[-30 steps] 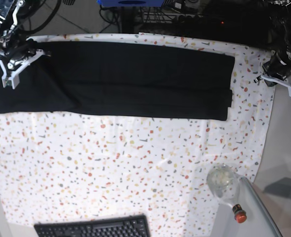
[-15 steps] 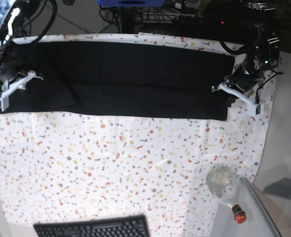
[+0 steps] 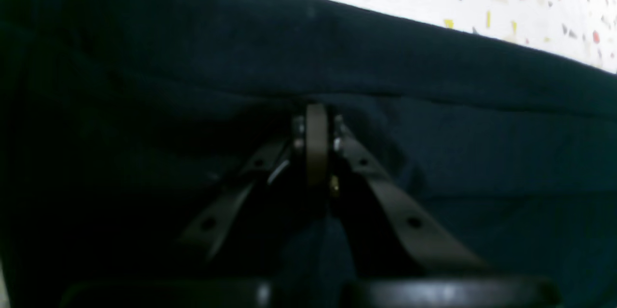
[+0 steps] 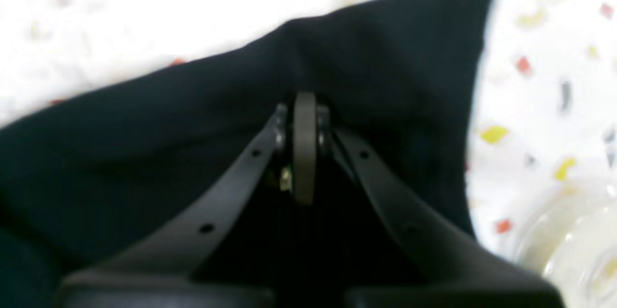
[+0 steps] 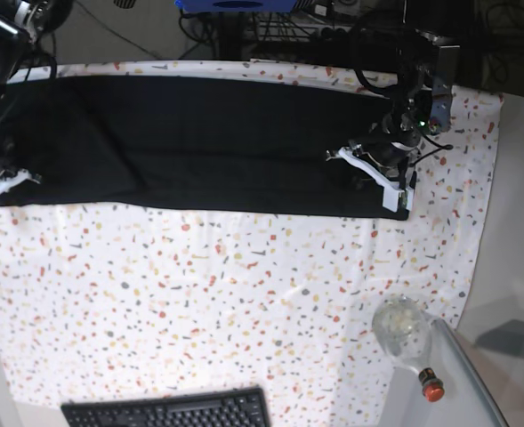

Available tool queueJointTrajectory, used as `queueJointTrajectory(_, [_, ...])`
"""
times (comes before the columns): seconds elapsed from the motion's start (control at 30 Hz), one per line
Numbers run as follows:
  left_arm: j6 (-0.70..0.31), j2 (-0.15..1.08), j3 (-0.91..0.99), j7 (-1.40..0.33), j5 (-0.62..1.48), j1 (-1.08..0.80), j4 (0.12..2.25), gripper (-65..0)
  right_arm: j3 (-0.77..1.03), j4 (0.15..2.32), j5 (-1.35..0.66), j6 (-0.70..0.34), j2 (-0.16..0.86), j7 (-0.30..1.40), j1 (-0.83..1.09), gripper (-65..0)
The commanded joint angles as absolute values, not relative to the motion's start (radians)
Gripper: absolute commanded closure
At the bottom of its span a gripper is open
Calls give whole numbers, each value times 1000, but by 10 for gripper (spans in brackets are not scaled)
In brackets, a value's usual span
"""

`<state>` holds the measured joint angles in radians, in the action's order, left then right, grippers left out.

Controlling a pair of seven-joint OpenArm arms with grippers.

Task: Layout the t-shirt on the table in an organized manner, then fold the t-shirt properly
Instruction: 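Grasp both ends of the strip and pull it taut with both grippers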

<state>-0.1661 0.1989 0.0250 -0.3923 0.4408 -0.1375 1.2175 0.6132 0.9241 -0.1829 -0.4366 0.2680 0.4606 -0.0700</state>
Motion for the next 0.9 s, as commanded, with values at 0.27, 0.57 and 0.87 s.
queueJointTrajectory(0.27, [-122, 211, 33, -467, 371, -174, 1374, 0, 621, 877, -170, -430, 320, 407, -114, 0])
queueJointTrajectory(0.57, [-173, 208, 315, -559, 372, -266, 1624, 0, 618, 1465, -173, -432, 170, 410, 127, 0])
queueJointTrajectory(0.87, [-493, 179, 568, -561, 372, -232, 1474, -418, 611, 1758, -170, -432, 24, 412, 248, -204])
